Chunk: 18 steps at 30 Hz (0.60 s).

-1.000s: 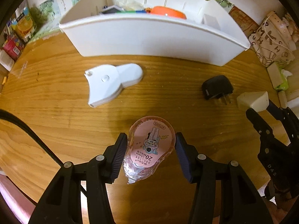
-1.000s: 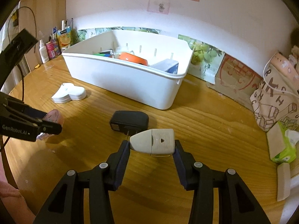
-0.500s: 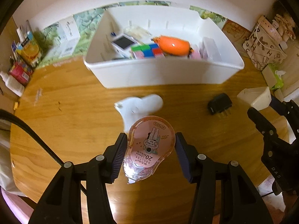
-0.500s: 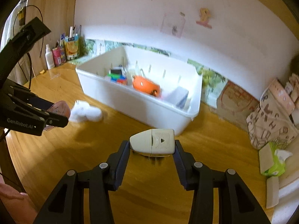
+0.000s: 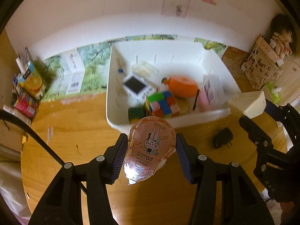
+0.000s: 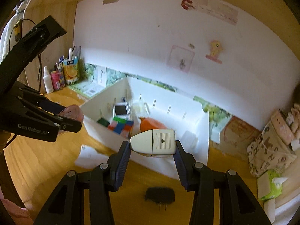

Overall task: Organize rigid objects
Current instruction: 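Carry the tape roll with the left tool while the right tool carries the plug over the bin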

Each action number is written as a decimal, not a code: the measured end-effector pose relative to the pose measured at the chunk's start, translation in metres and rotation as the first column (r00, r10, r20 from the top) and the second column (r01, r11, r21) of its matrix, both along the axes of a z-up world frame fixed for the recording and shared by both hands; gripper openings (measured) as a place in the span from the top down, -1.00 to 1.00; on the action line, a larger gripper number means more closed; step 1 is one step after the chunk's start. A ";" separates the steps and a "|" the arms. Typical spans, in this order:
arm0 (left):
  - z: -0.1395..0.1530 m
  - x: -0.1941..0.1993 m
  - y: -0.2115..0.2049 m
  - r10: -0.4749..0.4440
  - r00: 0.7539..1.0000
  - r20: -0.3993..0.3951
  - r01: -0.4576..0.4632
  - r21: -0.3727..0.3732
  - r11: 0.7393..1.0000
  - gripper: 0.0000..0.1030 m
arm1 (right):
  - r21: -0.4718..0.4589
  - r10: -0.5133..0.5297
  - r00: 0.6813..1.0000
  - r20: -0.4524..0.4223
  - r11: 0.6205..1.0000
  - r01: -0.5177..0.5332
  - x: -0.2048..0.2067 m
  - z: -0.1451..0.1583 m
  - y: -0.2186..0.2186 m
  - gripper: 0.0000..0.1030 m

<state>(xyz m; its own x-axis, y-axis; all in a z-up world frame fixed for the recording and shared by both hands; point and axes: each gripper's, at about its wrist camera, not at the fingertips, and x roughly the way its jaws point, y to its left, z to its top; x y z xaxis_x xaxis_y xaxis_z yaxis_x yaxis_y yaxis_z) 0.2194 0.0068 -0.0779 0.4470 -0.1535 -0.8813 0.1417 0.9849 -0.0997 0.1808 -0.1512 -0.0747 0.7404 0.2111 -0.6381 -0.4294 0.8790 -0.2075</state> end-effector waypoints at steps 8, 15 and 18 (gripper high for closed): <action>0.009 0.033 0.005 -0.022 0.998 0.053 0.023 -0.019 1.000 -0.08 | 0.006 -0.031 0.999 0.034 1.000 0.031 0.027 0.010 0.015 0.09; 0.011 0.061 0.011 -0.003 0.994 0.106 0.007 -0.033 0.999 -0.09 | 0.017 -0.062 0.997 0.042 0.998 0.062 0.054 0.008 0.022 0.09; 0.010 0.071 0.014 0.006 0.993 0.115 -0.001 -0.046 0.999 -0.09 | 0.031 -0.077 0.996 0.034 0.997 0.076 0.063 0.006 0.023 0.09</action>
